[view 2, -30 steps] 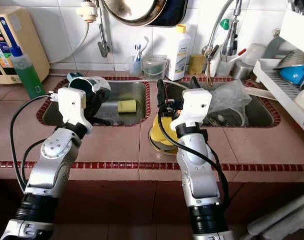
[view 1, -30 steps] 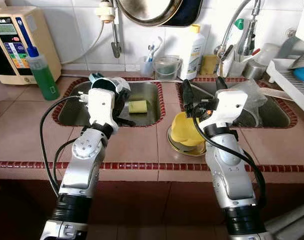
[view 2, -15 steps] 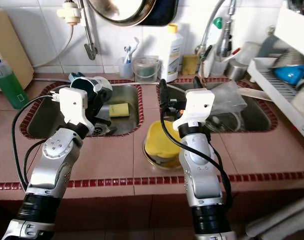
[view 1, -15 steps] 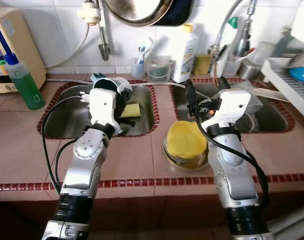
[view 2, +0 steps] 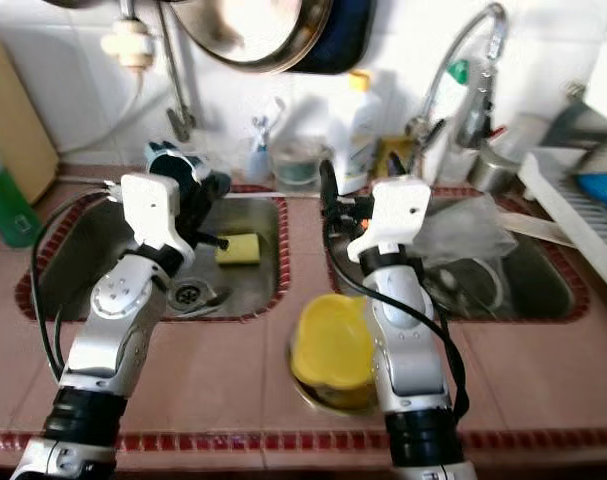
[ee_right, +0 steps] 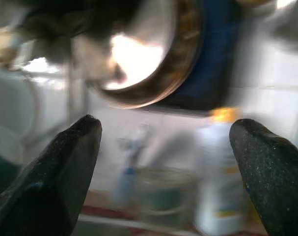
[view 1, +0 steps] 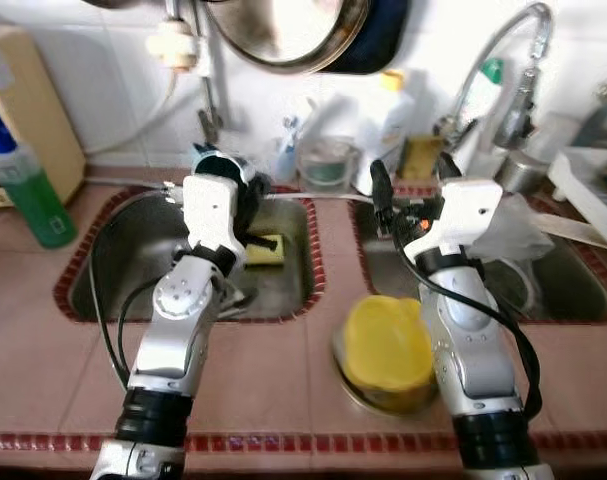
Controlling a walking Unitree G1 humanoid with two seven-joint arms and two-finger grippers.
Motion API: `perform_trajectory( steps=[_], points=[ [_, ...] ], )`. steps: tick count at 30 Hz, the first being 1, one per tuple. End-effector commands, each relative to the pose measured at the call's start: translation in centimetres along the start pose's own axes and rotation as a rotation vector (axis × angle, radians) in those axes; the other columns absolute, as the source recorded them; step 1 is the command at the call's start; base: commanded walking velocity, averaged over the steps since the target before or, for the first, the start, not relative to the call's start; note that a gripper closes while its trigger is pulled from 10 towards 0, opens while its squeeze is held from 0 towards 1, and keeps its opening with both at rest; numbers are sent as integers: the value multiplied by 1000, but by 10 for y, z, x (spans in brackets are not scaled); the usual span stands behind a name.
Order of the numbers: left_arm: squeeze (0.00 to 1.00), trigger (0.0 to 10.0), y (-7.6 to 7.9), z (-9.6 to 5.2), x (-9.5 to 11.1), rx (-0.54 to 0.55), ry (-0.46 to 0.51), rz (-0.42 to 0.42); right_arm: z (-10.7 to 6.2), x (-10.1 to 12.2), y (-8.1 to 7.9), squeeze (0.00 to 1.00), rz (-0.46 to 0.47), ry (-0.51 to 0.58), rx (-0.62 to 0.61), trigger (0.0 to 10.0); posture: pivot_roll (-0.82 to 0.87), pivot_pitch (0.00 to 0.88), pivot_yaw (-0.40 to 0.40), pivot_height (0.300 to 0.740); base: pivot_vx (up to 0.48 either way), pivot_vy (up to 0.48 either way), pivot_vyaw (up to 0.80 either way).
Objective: Kitchen organization
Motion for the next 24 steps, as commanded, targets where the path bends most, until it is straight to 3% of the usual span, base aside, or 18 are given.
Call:
perform_trajectory(
  steps=[1,8,11,19,24],
  points=[
    [0,10000,-7,0,2,4,8,31,-5,-2,-9,0,9,-24,52,10000,-83,0,-5,740,0,0,0],
    [0,10000,-13,1,2,-21,7,77,-18,-10,-18,0,18,-82,112,10000,-86,0,-4,740,0,0,0],
    [0,10000,-14,1,1,-67,0,116,-24,-13,-22,0,98,-138,112,10000,-94,0,1,740,0,0,0],
    [0,10000,-18,1,-5,-151,-30,191,-29,1,-29,0,207,-162,142,10000,-104,0,11,740,0,0,0],
    [0,10000,-21,4,-8,-192,-47,229,-36,5,-31,0,224,-206,158,10000,-114,21,18,740,0,0,0]
  ],
)
Point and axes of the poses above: a point about 5 cm out from each wrist's last joint towards the gripper, its own z axis pointing out of the wrist towards the gripper, its own x axis along the axis of the wrist's last joint, y = z × x, the point moved 2 cm from there along z, pointing out of the wrist towards the gripper, and after that the axes turned 9 degrees about z, right-handed, at the moved point
